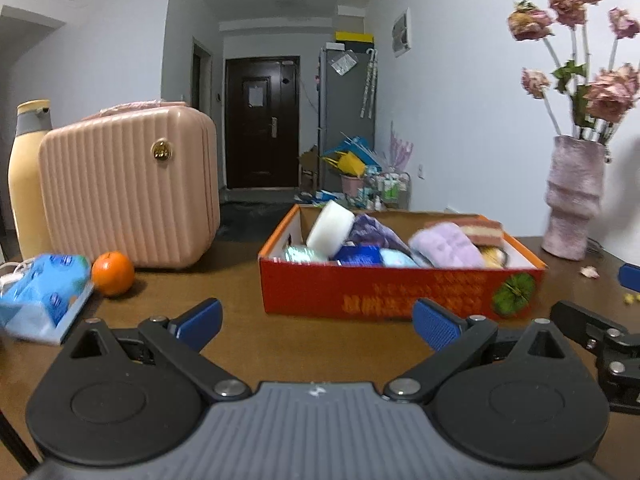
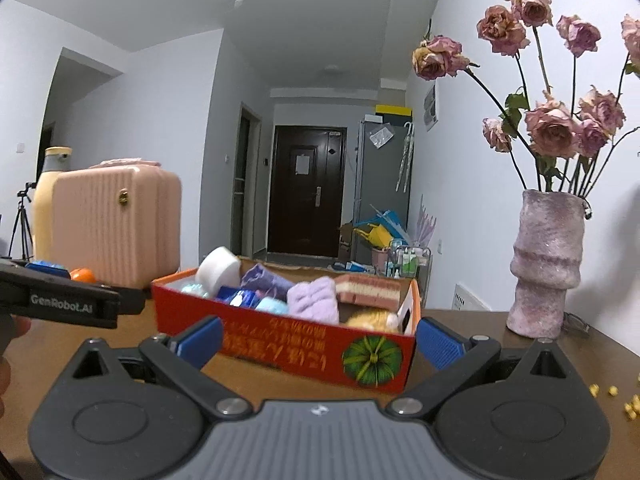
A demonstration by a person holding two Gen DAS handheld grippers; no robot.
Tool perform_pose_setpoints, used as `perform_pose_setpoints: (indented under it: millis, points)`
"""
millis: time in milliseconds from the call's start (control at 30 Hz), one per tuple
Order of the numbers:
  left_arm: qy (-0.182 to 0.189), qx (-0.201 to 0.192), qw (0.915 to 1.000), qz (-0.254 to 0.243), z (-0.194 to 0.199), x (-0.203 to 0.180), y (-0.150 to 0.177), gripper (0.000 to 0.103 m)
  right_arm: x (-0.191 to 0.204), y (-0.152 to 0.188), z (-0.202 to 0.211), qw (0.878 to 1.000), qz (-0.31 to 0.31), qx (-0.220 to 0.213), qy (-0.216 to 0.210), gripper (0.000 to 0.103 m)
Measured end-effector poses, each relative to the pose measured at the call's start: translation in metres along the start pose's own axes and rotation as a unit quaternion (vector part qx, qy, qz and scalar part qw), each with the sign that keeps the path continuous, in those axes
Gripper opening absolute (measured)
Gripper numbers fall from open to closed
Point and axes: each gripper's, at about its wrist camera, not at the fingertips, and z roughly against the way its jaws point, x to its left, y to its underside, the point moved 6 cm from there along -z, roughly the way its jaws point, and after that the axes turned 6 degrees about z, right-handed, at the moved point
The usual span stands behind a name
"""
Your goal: Organize soft objects
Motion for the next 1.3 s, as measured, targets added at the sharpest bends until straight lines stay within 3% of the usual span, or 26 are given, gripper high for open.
perform_pose_setpoints:
  millis: [433,667,1000,1300]
  points:
    - [0.011,0.016,0.9991,-0.036,0.115,-0.009,0.037,0.103,0.022,0.012,0.103,0.999,0.010,0.039,-0.015,0.103]
    - [0.026,-0.001,0.9988,-0.042,0.182,-0.015,0.050,0.103,0.018,0.012,0.168,0.999,-0.009,0.038,-0.019,0.103]
    - [0.008,-0.035,0.9986,-0.039,0.241,-0.017,0.066,0.103,0.019,0.015,0.228,0.999,-0.022,0.046,-0.009,0.103]
    - [0.012,-0.045,0.9984,-0.031,0.257,-0.017,0.065,0.103,0.021,0.011,0.247,0.999,-0.029,0.036,-0.011,0.103]
